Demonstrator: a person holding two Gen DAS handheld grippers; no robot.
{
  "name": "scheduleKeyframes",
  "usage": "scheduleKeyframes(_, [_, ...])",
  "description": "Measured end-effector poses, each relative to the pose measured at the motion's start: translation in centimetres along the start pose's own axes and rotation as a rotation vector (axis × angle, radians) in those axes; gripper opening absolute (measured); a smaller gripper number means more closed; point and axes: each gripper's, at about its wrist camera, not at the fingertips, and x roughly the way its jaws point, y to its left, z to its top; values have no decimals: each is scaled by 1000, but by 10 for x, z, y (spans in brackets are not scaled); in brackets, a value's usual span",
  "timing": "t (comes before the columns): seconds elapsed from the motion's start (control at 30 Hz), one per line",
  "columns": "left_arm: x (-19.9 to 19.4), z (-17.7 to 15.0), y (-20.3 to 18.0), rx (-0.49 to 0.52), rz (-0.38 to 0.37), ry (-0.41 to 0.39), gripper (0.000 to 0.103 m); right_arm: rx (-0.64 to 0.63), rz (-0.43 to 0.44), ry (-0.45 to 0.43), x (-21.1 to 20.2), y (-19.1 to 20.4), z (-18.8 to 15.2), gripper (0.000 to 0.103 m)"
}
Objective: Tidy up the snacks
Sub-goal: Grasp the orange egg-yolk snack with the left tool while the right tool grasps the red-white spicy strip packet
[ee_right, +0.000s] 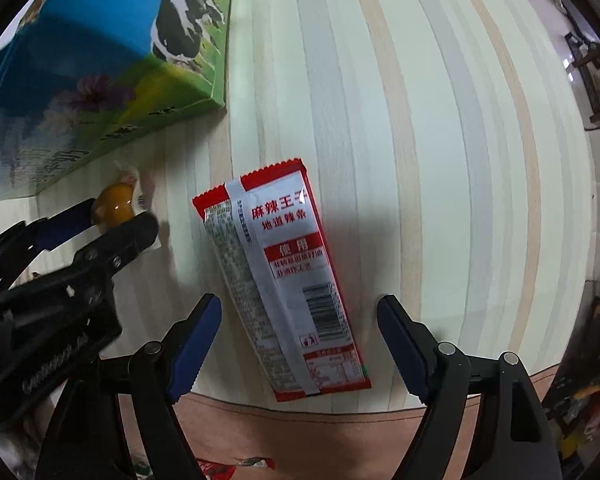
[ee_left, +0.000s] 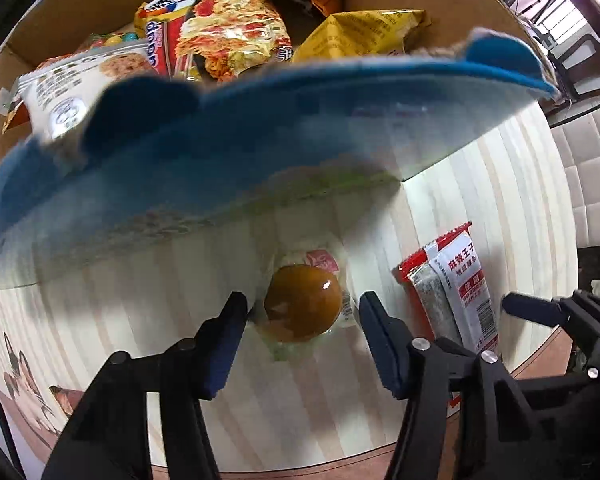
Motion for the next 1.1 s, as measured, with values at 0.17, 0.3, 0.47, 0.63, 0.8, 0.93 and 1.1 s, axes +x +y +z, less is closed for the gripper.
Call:
scheduleKeyframes(0.17, [-3, -23, 5, -41, 36, 1, 54, -72, -147, -47, 8, 45, 4, 64])
scheduleKeyframes(0.3, [-4, -42, 10, -85, 47, 6, 54, -77, -158, -80, 4, 56, -4, 51])
scheduleKeyframes(0.47, [-7, -65, 18, -149, 34, 9, 53, -28, -103, -97, -1, 53, -11, 39])
scheduleKeyframes(0.63, [-7, -81, 37, -190, -7, 12, 43, -11, -48, -104, -9, 50, -22, 36])
scheduleKeyframes(0.8, [-10, -105, 59, -220, -24, -1, 42, 3, 15, -120, -27, 56, -46, 35])
scheduleKeyframes(0.93, [-24, -119, 81, -264, -82, -16, 39, 3, 69, -145, -47, 65, -57, 35])
scheduleKeyframes(1.1, [-62, -131, 107, -262, -108, -57, 22, -13, 141, -172, -84, 69, -68, 35])
